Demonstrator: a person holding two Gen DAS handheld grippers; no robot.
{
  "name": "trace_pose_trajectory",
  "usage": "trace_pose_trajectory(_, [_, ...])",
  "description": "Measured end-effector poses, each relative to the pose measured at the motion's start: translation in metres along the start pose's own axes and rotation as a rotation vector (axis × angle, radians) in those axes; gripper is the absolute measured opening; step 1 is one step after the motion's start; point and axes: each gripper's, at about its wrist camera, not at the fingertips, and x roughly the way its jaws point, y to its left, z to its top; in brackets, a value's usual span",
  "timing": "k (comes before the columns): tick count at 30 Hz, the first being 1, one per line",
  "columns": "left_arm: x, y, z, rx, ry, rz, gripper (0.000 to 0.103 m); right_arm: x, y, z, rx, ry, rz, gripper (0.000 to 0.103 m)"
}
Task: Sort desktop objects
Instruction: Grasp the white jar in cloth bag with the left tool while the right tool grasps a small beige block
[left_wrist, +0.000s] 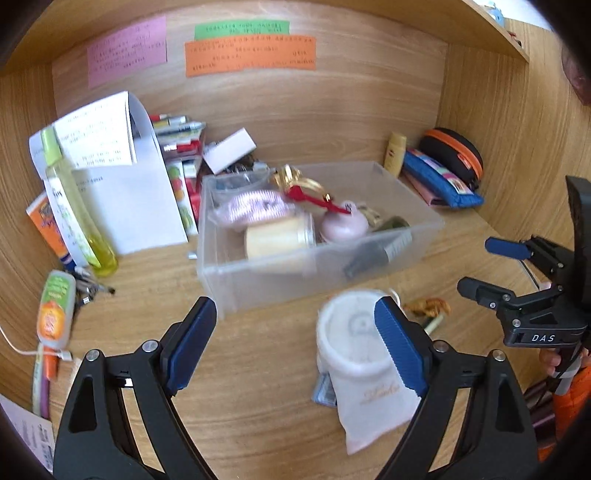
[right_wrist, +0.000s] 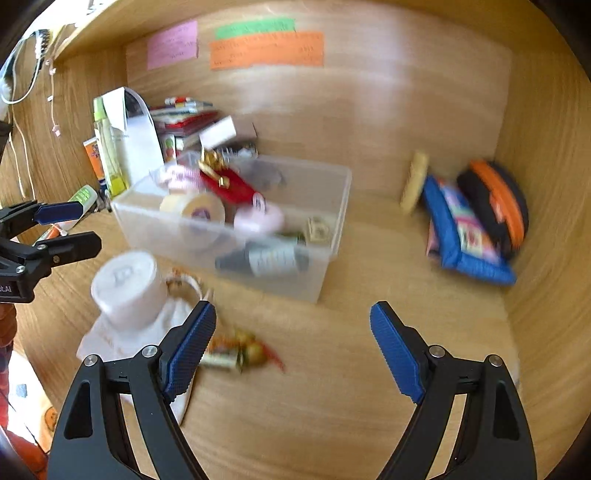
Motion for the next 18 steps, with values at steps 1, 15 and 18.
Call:
trace_pose_trajectory(1, [0.001, -0.001, -0.002, 0.001, 0.006, -0.004, 0.088, 0.002, -0.002, -0.006, 0.023, 0.016, 0.017, 0.084])
trace_pose_trajectory(15, [0.019, -0.018, -0.022, -0.008, 0.082, -0.114, 0.088, 0.024, 0.013, -0.042, 0.075, 0.116, 0.128, 0.065])
trace_pose_trajectory(18, [0.022, -0.020, -0.023, -0.008, 0.091, -0.131, 0.088, 0.032, 0.016, -0.044, 0.081, 0.153, 0.183, 0.052])
